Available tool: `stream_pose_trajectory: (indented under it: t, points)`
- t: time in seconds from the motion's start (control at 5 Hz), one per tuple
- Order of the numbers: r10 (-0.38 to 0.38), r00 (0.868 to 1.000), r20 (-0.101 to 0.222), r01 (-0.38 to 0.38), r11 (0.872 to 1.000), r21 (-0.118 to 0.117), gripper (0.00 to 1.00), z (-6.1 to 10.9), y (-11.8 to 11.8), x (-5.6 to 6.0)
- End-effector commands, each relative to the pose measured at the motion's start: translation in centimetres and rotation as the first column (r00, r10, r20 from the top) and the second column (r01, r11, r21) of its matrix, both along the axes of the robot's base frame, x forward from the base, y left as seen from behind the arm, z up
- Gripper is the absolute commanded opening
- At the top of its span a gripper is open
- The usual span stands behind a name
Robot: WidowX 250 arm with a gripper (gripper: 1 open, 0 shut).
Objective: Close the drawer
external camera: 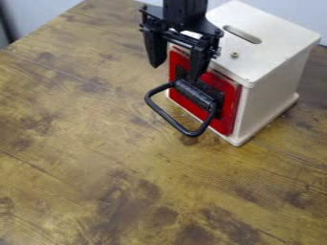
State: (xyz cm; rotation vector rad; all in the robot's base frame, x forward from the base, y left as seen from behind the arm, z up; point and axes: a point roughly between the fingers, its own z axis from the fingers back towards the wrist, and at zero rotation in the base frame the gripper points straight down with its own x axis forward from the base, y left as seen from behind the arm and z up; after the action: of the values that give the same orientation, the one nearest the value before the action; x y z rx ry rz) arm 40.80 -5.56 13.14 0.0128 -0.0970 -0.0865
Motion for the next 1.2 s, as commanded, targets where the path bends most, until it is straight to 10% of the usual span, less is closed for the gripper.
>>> stream_pose_trajectory:
  t: [0.0, 0.6, 1.0]
  points:
    - [-0.061, 0.987, 0.147, 0.067, 0.997, -0.034, 1.0, 5.8, -0.4, -0.2]
    - [-0.074, 0.995, 0.068, 0.076, 0.997, -0.023, 1.0, 2.7, -0.6, 0.6]
    - [-0.088, 0.991, 0.097, 0.09, 0.996, -0.016, 1.0, 3.4, -0.7, 0.4]
